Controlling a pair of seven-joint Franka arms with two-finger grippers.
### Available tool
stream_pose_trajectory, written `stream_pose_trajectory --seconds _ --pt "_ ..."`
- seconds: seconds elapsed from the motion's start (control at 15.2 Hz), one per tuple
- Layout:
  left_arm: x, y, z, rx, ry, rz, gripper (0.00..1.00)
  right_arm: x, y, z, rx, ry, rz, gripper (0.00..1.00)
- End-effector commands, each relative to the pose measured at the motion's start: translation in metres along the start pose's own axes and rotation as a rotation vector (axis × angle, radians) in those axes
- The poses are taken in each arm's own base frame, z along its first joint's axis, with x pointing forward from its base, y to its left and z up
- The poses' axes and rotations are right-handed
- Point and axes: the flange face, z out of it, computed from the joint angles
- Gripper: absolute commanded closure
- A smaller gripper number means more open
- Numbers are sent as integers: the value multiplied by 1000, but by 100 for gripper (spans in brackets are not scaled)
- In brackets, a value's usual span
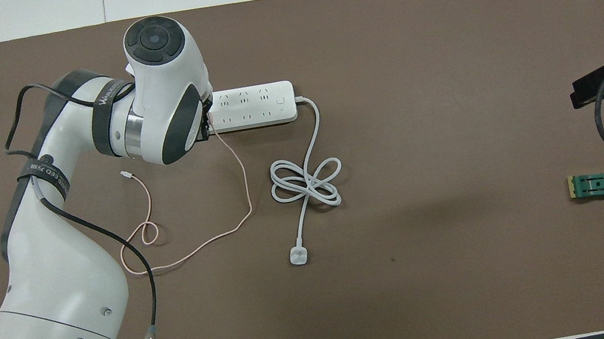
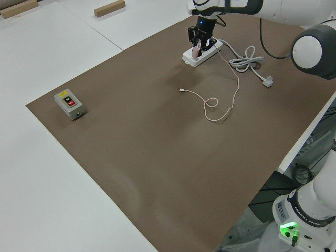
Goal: Plug charger into power strip
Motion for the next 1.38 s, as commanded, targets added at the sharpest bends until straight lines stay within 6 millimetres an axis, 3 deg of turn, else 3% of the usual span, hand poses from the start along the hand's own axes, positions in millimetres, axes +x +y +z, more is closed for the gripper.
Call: stream_pose_trajectory --seconds 0.0,1.32 --pt "1 -6 30 33 27 20 100 -5 3 -2 17 9 15 0" --pt "-10 -5 22 22 1 10 100 -5 3 -2 18 7 15 0"
